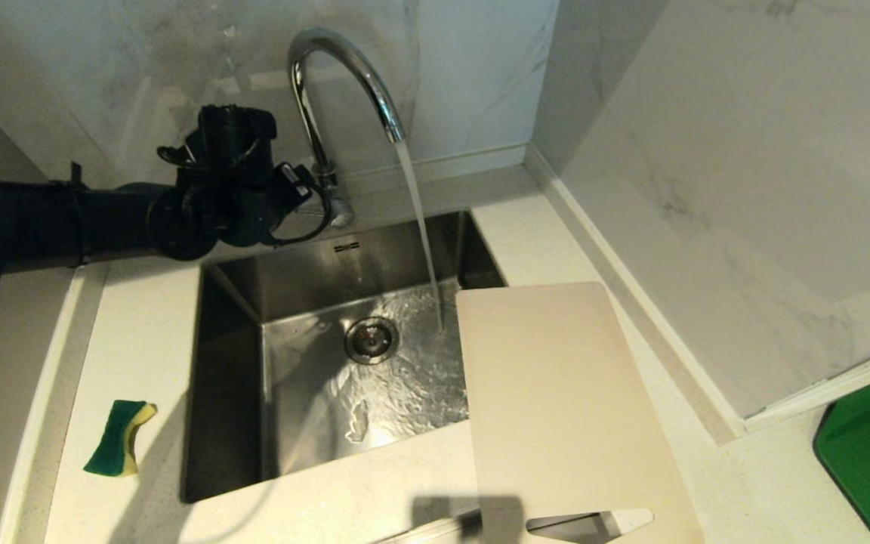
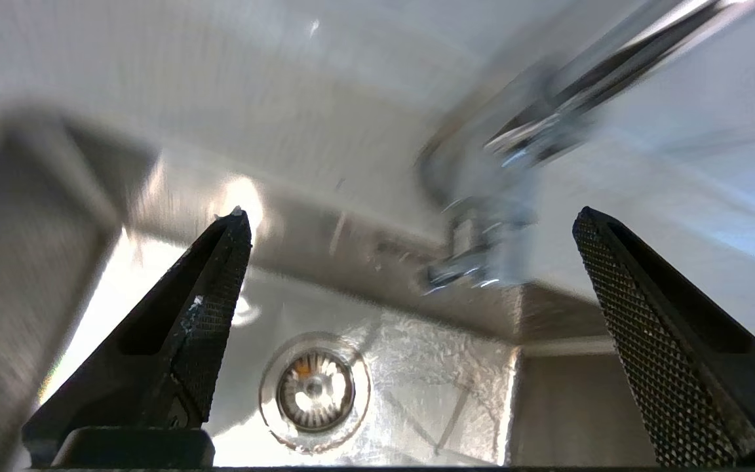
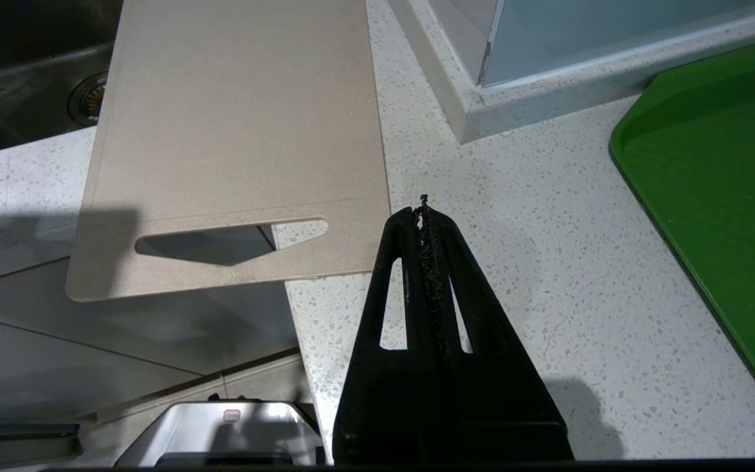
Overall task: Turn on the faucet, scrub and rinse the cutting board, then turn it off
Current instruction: Turn on the tap, then pick up the cleaning cloth
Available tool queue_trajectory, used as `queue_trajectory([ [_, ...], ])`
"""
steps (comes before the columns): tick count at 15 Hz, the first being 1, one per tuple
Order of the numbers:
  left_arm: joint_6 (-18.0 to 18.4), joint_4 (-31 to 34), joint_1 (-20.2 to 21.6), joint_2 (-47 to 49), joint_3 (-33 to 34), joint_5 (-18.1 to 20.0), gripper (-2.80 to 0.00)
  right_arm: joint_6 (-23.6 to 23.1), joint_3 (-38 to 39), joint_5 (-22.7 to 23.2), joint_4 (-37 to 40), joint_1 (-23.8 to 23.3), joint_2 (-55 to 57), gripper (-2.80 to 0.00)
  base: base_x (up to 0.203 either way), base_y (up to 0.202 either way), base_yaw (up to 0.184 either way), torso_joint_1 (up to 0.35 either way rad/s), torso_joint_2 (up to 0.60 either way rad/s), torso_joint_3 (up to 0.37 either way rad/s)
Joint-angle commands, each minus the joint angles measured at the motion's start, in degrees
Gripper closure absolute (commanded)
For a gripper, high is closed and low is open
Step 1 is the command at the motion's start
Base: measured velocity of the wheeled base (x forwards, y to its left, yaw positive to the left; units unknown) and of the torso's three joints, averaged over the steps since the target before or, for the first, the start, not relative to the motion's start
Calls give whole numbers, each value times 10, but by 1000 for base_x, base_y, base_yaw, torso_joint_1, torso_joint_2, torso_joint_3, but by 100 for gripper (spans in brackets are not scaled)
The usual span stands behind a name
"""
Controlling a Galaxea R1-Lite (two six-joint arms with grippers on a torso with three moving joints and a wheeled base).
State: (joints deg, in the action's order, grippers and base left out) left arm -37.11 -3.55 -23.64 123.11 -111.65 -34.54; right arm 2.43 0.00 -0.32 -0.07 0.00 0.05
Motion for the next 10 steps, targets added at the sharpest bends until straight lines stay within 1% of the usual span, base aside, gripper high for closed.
queue_trajectory([
  [1, 32, -3, -9, -66, 1, -1, -280, 0, 0, 0, 0, 0, 0, 0, 0, 0, 0, 0, 0, 0],
  [4, 120, 10, -11, -137, 8, -2, -280, 0, 0, 0, 0, 0, 0, 0, 0, 0, 0, 0, 0, 0],
  [5, 145, 26, -11, -164, 9, -1, -280, 0, 0, 0, 0, 0, 0, 0, 0, 0, 0, 0, 0, 0],
  [6, 159, 59, -11, -189, 9, 1, -280, 0, 0, 0, 0, 0, 0, 0, 0, 0, 0, 0, 0, 0],
  [7, 164, 111, -12, -210, 10, 12, -280, 0, 0, 0, 0, 0, 0, 0, 0, 0, 0, 0, 0, 0],
  [8, 163, 174, -12, -232, 11, 29, -280, 0, 0, 0, 0, 0, 0, 0, 0, 0, 0, 0, 0, 0],
  [9, 160, 244, -12, -258, 12, 57, 0, 0, 0, 0, 0, 0, 0, 0, 0, 0, 0, 0, 0, 0],
  [10, 156, 303, -11, -282, 13, 89, 0, 0, 0, 0, 0, 0, 0, 0, 0, 0, 0, 0, 0, 0],
])
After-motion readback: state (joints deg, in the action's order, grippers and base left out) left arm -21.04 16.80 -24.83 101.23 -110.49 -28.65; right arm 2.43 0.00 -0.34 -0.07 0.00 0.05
